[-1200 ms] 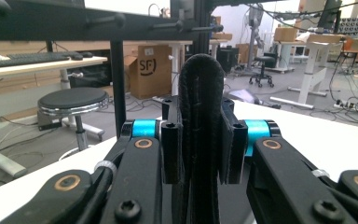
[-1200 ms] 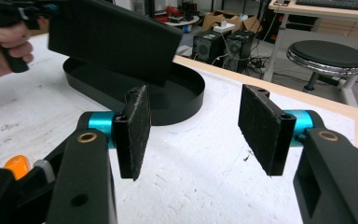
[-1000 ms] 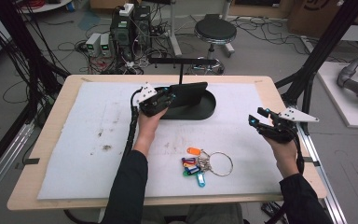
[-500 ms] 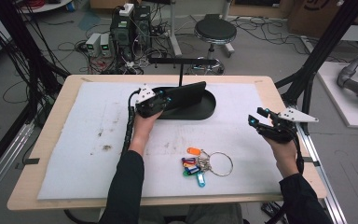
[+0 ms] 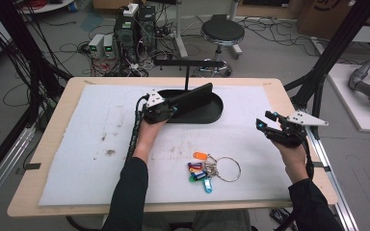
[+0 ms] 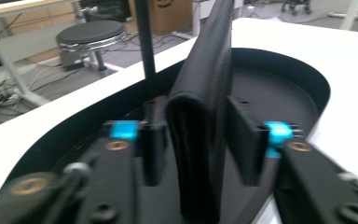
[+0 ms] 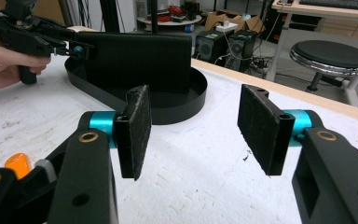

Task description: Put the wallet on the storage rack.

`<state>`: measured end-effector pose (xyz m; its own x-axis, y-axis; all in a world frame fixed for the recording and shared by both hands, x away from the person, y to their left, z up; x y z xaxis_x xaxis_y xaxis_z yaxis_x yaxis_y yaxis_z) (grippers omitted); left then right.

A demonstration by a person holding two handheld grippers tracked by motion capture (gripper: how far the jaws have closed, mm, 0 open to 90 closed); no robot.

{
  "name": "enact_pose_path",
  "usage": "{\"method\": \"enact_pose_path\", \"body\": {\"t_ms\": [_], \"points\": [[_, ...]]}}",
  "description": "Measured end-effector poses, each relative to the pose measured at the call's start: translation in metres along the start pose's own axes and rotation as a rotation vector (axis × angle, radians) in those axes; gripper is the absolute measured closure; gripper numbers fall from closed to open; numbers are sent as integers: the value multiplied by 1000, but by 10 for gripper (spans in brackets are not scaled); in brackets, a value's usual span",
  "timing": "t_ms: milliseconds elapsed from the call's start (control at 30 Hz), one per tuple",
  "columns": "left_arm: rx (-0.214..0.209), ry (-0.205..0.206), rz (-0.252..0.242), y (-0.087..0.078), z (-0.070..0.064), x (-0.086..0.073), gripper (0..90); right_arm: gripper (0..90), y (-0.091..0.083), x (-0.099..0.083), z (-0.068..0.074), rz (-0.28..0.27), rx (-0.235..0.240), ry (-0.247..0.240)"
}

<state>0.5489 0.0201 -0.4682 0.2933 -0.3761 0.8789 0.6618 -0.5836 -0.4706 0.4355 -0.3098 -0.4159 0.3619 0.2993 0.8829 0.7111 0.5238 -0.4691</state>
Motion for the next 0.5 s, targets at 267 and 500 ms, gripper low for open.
{"method": "enact_pose_path", "body": {"t_ms": [267,500], "points": [[117,-12,114,-10,8,-6,267,445,0,0,-1,-1,0,4],[132,-12,69,-34,8,1,268,440,2,0,0,3,-5,1]]}}
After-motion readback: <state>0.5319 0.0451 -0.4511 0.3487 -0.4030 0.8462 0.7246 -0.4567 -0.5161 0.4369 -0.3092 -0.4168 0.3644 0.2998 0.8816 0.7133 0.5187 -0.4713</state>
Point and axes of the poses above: each handheld gripper's, and its own axes: y roughly forward along the jaws, x roughly out of its top, z roughly to its left, the point moved 10 cm from there along y, roughly forward along the jaws, and after that the axes turned 11 degrees about z, right-handed, at the moved point
